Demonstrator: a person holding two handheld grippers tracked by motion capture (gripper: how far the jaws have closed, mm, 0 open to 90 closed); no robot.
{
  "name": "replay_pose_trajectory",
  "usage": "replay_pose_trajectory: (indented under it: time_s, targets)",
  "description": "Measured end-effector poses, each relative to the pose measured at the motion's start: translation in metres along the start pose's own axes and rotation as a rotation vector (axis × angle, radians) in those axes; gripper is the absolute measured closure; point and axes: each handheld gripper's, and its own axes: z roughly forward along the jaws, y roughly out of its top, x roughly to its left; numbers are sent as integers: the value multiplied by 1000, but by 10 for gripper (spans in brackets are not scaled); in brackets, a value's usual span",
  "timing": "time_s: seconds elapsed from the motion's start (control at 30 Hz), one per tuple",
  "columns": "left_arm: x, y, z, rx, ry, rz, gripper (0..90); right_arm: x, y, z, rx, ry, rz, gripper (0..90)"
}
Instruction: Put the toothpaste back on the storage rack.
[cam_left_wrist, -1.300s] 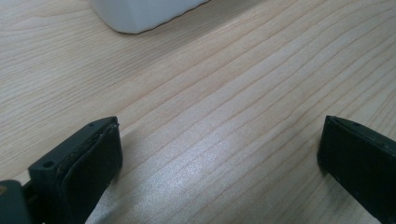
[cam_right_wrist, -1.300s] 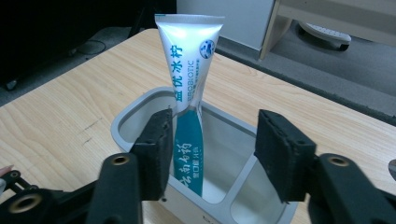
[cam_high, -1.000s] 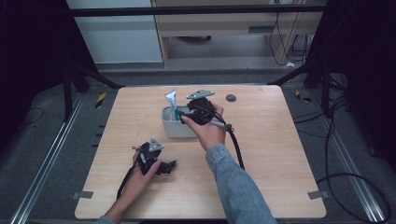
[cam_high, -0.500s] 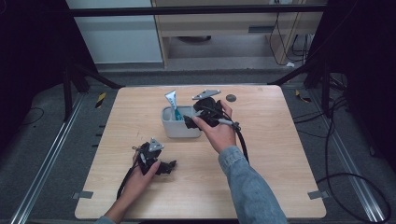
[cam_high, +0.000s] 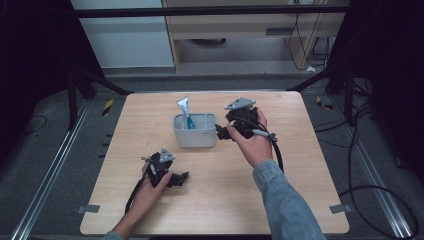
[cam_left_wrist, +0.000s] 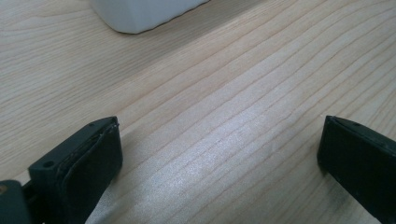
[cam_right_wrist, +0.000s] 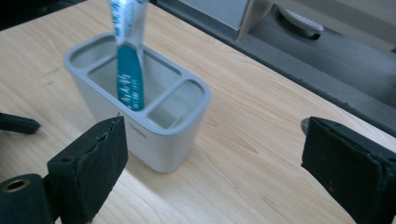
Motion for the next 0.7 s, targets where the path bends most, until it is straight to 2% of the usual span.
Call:
replay_pose_trajectory:
  time_s: [0.2,0.3,0.57,0.7]
  targets:
    - [0,0,0,0,1,0,0,-10,-14,-3,16,-22,6,75]
    - [0,0,0,0,0,-3,0,-20,-26,-5,27,-29,29,93]
    - [0,0,0,2,0,0,0,-32,-42,-8,44,-53,31,91]
    - [0,0,0,2,0,0,0,-44,-54,-8,55,-71,68,74]
